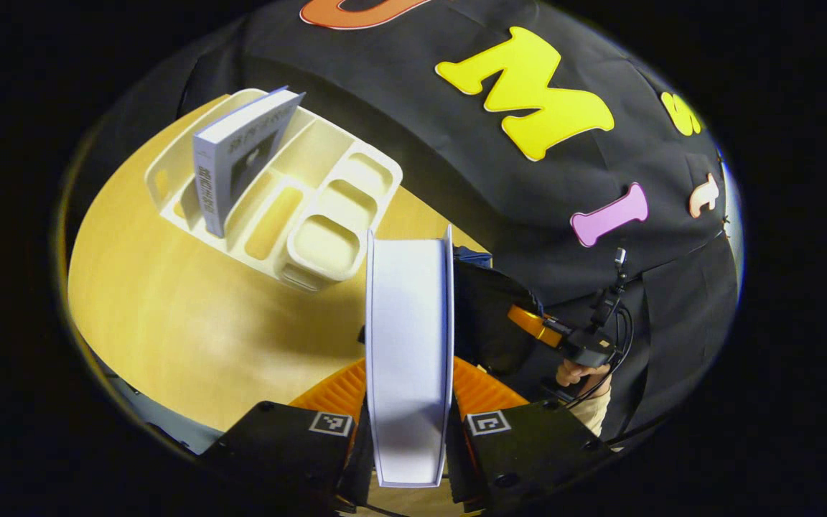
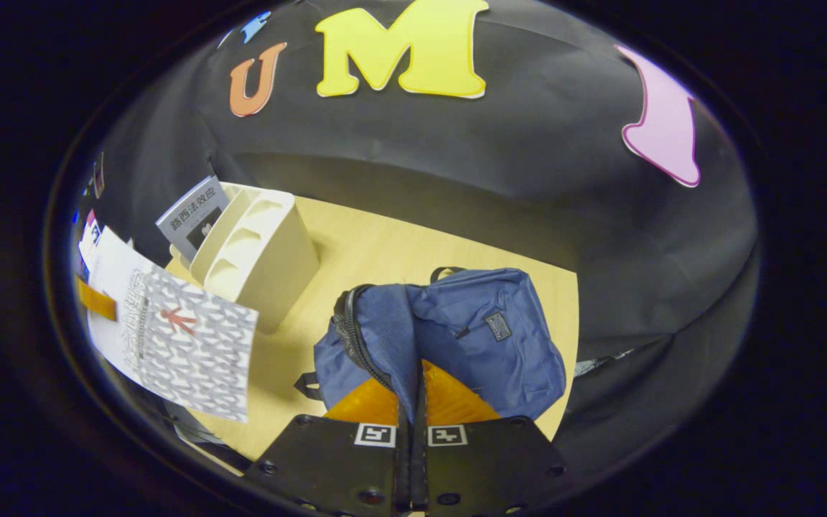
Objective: Open the schoolbag, grab two books from the bookshelf and put them into the schoolbag.
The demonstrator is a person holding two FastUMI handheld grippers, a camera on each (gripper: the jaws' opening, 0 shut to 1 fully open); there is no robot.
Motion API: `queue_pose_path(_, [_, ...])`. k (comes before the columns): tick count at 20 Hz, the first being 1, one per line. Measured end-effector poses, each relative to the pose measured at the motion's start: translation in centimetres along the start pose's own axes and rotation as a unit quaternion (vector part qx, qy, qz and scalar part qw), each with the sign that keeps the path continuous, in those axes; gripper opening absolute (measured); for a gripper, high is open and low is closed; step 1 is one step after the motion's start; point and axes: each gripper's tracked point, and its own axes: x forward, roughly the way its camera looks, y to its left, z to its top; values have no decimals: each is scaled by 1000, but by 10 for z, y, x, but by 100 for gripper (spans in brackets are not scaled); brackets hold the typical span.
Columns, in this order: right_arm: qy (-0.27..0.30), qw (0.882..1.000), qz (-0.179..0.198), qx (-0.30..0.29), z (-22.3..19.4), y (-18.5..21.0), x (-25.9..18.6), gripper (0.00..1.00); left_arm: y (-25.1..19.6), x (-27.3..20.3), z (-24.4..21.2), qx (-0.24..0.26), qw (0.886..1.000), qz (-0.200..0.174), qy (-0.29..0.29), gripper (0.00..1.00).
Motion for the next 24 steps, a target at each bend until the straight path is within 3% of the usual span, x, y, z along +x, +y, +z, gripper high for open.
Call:
queue_pose_path(4, [11, 1000, -12, 12, -3, 3, -1, 1, -6, 57, -1, -30, 998, -63, 2, 44])
queue_pose_path(10, [32, 999, -32, 16, -5, 1, 2, 1, 1, 138, -26, -93, 989, -108, 34, 44])
queue_pose_path(12, [33, 999, -36, 23, -4, -1, 3, 1, 1, 163, -38, -89, 989, -113, 42, 44])
queue_pose_path(13, [33, 998, -39, 25, -4, -2, 3, 2, 0, 177, -43, -81, 989, -112, 44, 39])
queue_pose_path(14, [34, 998, -41, 28, -4, -3, 3, 1, 1, 188, -46, -75, 990, -111, 45, 44])
queue_pose_path(19, [31, 998, -39, 37, -3, -5, 2, 2, -8, 238, -38, -93, 989, -118, -11, 44])
queue_pose_path(24, [33, 999, -12, 3, 0, 5, 2, 2, -28, 276, -49, -146, 976, -154, -52, 44])
